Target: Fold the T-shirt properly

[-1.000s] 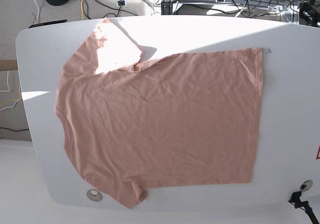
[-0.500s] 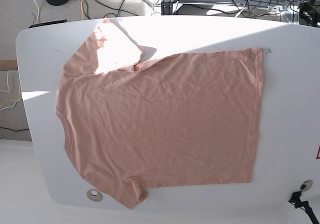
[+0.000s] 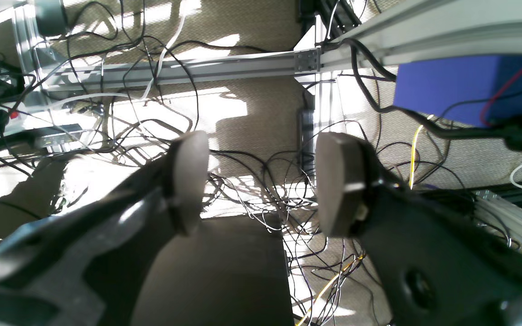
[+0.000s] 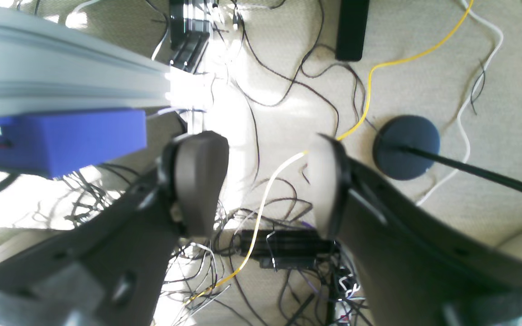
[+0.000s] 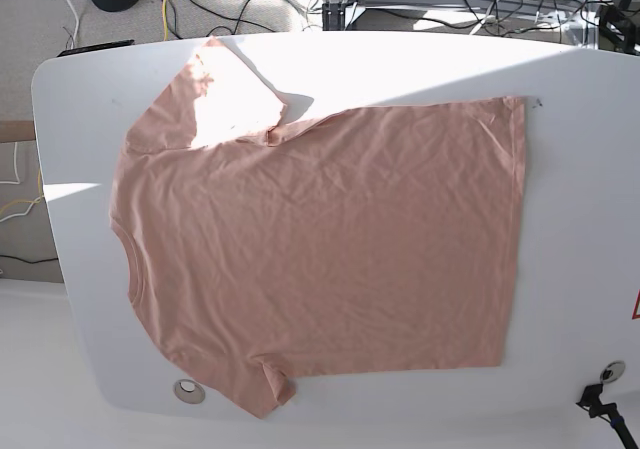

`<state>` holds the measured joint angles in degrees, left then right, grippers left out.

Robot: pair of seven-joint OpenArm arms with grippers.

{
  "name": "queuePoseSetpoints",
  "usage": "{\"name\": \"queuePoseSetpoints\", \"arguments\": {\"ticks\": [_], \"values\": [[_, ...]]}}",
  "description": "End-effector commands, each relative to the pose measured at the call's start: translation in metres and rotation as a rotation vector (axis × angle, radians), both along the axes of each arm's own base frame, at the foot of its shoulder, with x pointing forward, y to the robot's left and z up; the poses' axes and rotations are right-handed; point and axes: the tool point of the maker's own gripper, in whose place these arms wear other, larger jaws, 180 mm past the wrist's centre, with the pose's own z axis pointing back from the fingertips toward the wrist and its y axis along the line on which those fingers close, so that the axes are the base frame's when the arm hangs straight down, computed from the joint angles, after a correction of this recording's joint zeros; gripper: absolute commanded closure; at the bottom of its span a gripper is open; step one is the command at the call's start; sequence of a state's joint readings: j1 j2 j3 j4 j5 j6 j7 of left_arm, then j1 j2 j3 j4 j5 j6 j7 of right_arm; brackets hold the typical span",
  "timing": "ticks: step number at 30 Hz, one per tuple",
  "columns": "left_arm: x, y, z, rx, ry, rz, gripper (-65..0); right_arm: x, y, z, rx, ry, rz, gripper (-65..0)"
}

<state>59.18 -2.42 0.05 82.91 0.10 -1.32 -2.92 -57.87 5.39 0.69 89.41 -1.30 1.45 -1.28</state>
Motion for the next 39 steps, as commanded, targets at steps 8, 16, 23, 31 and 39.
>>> {"name": "queuePoseSetpoints", "arguments": {"ticks": [8, 16, 23, 31, 39], "values": [[0.012, -0.012, 0.066, -0.027, -0.108, -0.017, -39.6, 0.042, 0.006, 0.082, 0.018, -0.196, 0.058, -31.2], [0.059, -0.016, 0.112, -0.036, -0.264, -0.025, -39.2, 0.082, 0.011, 0.104, 0.026, -0.317, 0.065, -30.9], [0.113, 0.007, 0.127, 0.029, -0.424, -0.006, -39.0, 0.139, 0.011, 0.113, 0.023, -0.465, 0.061, -30.9], [0.171, 0.023, 0.149, 0.05, -0.632, 0.024, -39.7, 0.192, 0.019, 0.127, 0.167, -0.59, -0.024, -30.9], [0.212, 0.057, 0.17, -0.073, -0.757, 0.21, -47.5, 0.206, 0.001, 0.127, 0.407, -0.536, -0.283, -30.8]]}}
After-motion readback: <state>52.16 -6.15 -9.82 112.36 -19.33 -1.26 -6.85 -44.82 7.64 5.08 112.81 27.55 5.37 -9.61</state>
